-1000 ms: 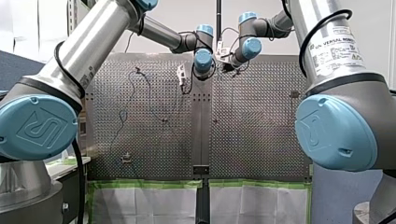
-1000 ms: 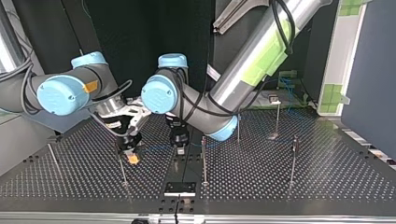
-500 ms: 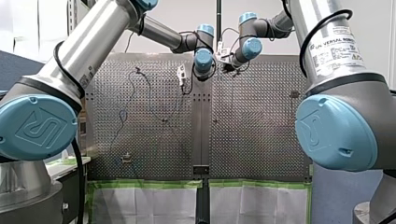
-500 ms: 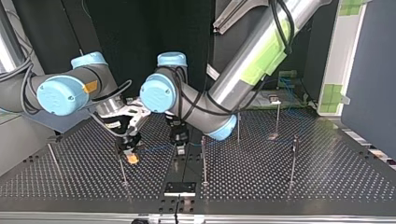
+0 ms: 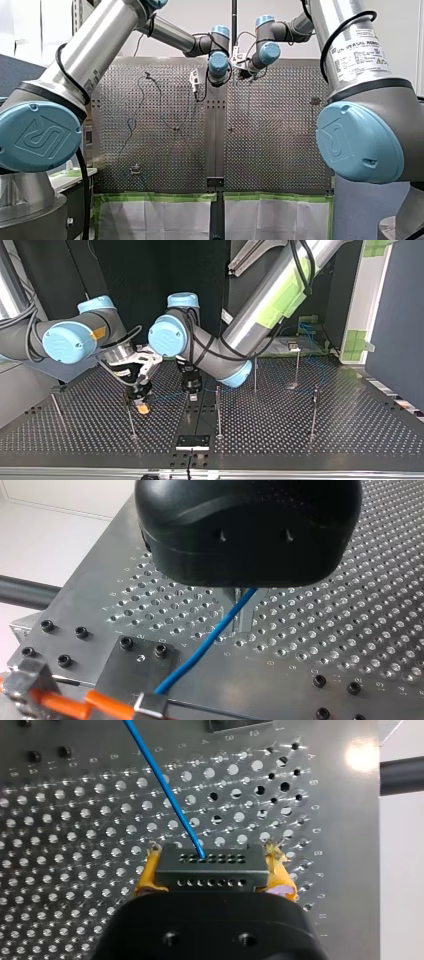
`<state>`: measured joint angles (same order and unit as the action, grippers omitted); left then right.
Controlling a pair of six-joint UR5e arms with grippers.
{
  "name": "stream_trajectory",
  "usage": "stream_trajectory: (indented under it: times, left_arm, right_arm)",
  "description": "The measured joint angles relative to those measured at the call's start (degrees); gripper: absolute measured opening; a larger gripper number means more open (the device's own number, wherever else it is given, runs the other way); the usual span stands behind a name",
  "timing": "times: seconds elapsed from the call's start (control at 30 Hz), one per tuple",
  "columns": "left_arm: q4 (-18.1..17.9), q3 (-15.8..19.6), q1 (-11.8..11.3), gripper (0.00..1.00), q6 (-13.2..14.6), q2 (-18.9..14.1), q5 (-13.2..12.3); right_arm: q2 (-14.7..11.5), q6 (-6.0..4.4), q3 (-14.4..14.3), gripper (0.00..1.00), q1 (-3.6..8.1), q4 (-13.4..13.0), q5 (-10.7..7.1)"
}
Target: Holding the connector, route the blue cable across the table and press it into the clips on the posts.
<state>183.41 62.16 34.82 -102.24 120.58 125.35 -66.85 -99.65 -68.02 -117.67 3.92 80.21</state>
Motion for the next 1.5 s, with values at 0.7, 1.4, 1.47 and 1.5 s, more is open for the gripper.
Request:
stream_trajectory:
  times: [0.7,1.4,1.47,1.5]
  left_arm:
    - [-10.0,10.3,0.8,0.00,-0.8,-2.7,-3.2]
    - [-21.0,21.3,-1.2,0.00,-1.2,-0.3,-7.9]
    - [-22.0,22.3,-1.2,0.00,-1.1,0.6,-8.2]
    - [-22.7,23.0,-1.2,0.00,-1.1,1.3,-8.3]
  right_arm:
    - [0.1,0.14,-4.1,0.00,-0.06,-0.6,0.05]
    - [0.1,0.14,-13.9,0.00,-0.15,-5.5,0.16]
    - [0.1,0.16,-14.9,0.00,-0.08,-5.8,0.21]
    - [0.1,0.18,-15.3,0.00,0.00,-5.9,0.23]
